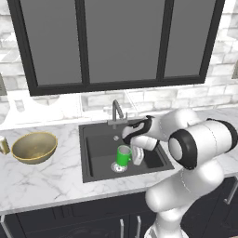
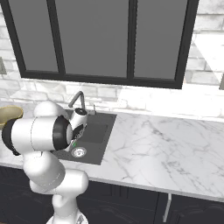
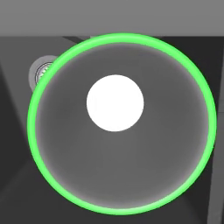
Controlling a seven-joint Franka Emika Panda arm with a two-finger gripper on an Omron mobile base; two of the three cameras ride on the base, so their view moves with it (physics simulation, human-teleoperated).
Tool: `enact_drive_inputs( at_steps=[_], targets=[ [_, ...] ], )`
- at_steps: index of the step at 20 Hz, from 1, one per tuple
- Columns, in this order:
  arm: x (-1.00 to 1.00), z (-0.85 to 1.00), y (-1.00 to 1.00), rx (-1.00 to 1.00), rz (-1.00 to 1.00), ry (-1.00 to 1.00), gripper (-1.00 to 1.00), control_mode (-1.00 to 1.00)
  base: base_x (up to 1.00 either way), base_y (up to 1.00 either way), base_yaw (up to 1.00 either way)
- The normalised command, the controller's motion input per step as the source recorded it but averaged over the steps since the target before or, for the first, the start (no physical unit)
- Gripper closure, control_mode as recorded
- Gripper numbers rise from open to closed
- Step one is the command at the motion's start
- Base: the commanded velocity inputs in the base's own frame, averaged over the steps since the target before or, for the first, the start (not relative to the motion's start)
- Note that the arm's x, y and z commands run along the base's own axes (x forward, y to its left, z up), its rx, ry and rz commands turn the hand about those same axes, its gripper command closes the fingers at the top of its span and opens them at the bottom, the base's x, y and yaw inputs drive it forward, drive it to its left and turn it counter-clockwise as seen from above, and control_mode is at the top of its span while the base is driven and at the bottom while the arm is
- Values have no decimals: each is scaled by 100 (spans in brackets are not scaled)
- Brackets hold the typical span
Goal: Pick the mug and place it in the sink. Pick the bowl and place it in the open cabinet and then close the cabinet.
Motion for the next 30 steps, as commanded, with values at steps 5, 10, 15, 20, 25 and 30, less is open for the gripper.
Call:
enact_drive_inputs(
  at_steps=[5, 10, 15, 20, 25, 30],
  targets=[
    [17, -22, 0, 0, 0, 0, 100, -100, 0, 0, 0],
    [24, -24, 0, 0, 0, -4, 100, -100, 0, 0, 0],
    [25, -12, 0, 0, 0, -6, 100, -100, 0, 0, 0],
    [24, -11, 0, 0, 0, -3, 100, -100, 0, 0, 0],
    [17, -16, 1, 0, 0, -2, 100, -100, 0, 0, 0],
    [16, -24, 7, 0, 0, -4, 100, -100, 0, 0, 0]
  ],
)
